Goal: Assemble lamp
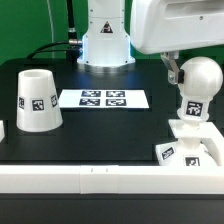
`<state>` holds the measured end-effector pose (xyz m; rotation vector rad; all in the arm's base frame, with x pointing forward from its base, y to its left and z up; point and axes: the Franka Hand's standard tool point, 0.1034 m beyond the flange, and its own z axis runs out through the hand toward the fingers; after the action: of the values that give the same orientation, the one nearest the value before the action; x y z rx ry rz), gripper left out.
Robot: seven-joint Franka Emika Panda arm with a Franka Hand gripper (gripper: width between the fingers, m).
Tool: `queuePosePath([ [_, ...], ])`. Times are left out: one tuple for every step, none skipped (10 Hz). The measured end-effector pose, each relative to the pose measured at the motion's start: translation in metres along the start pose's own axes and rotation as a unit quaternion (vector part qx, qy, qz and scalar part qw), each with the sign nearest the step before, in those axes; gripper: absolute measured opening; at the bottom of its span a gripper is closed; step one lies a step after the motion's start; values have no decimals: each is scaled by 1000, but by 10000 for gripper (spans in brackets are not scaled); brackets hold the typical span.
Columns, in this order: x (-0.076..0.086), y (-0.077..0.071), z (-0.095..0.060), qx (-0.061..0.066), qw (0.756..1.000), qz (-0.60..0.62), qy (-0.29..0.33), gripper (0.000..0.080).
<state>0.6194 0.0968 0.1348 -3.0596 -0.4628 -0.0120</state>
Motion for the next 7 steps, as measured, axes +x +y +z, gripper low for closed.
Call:
queuePosePath([
  [0, 0, 0, 0, 1000, 0, 0, 699],
  [0, 2, 0, 0, 1000, 2, 0, 699],
  [-1, 5, 0, 0, 1000, 4, 0, 699],
  [-1, 6, 0, 1, 1000, 6, 0, 699],
  [-1, 6, 1, 1, 1000, 6, -1, 570],
  [-1, 6, 1, 1, 1000, 6, 0, 570],
  [-1, 6, 1, 1, 1000, 6, 0, 573],
])
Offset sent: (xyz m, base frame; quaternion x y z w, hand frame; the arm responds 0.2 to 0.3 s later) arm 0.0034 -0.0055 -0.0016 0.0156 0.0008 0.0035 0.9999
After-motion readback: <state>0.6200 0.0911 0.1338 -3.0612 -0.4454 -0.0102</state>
